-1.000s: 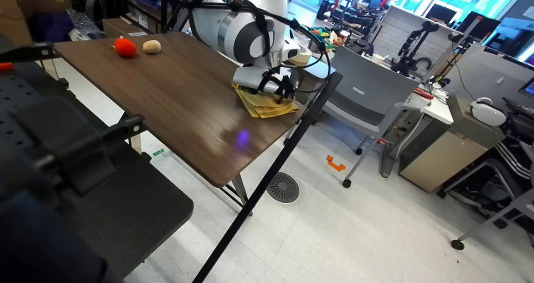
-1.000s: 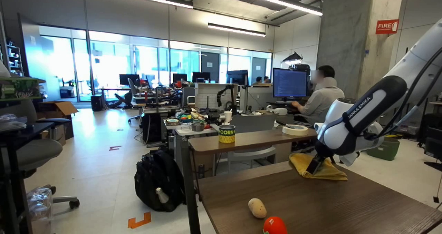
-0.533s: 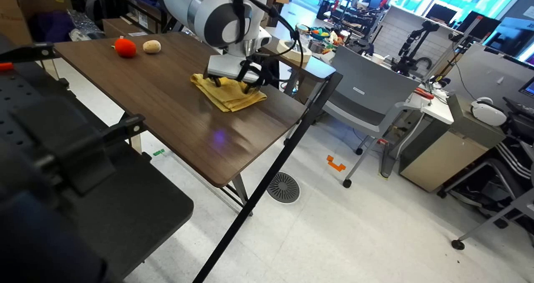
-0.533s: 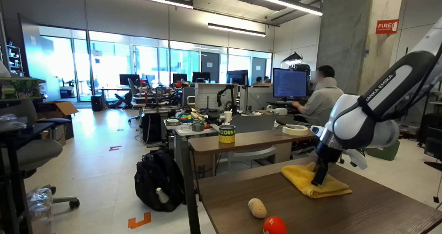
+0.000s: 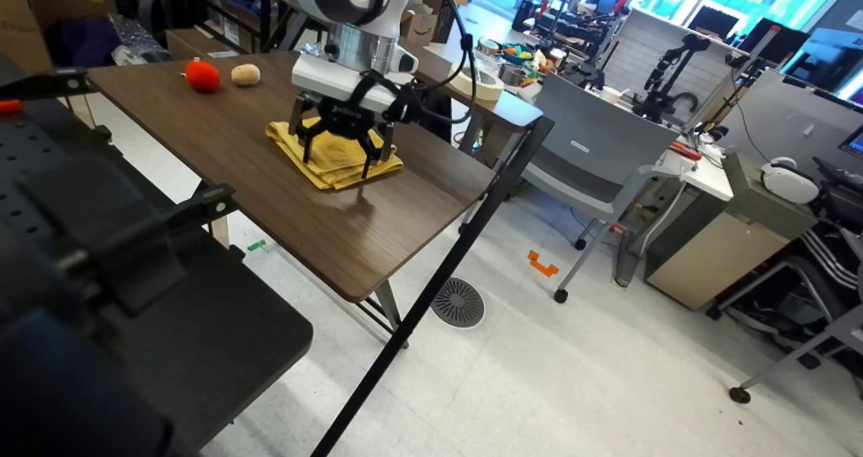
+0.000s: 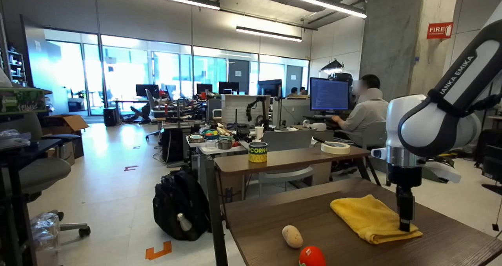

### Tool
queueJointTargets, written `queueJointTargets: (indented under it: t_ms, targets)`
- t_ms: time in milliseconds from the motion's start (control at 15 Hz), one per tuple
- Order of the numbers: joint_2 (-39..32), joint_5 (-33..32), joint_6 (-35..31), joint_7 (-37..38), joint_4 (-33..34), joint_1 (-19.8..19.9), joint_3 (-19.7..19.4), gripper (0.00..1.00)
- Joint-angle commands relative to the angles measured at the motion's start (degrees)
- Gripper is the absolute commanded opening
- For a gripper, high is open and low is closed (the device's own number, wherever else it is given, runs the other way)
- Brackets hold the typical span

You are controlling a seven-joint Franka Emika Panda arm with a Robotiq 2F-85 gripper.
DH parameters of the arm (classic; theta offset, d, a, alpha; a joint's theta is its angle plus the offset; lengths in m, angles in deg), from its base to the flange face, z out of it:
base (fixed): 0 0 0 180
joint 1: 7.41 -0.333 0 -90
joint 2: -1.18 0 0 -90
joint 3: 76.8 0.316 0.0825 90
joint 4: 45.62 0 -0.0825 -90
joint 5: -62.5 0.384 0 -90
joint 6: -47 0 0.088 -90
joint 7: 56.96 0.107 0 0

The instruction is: Wipe the table with the cloth

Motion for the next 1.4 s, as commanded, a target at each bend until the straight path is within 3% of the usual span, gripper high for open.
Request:
queueJointTargets:
  t_ms: [0,267,467,600,733,1000,1067,1333]
  targets:
    - [-0.2,-1.2,2.3,1.9,0.3,-0.6,-1.3,1.00]
    - [-0.2,-1.9,4.9,3.4,0.4,-1.4,-3.0,1.00]
    - [2.2,4.4,3.5,-0.1,-0.9,4.3,3.1,1.00]
    - [1.7,9.3,2.4,1.3,0.2,6.1,6.3,1.00]
    - [-0.4,13.1,0.1,5.0,3.2,5.5,7.5,1.00]
    - [-5.9,10.0,-2.6,16.1,10.2,-3.3,1.7,1.00]
    - [-2.3,11.2,-1.1,11.6,6.3,0.7,4.6,1.00]
    - [-3.4,11.1,-1.1,12.4,7.1,-0.3,4.1,1.00]
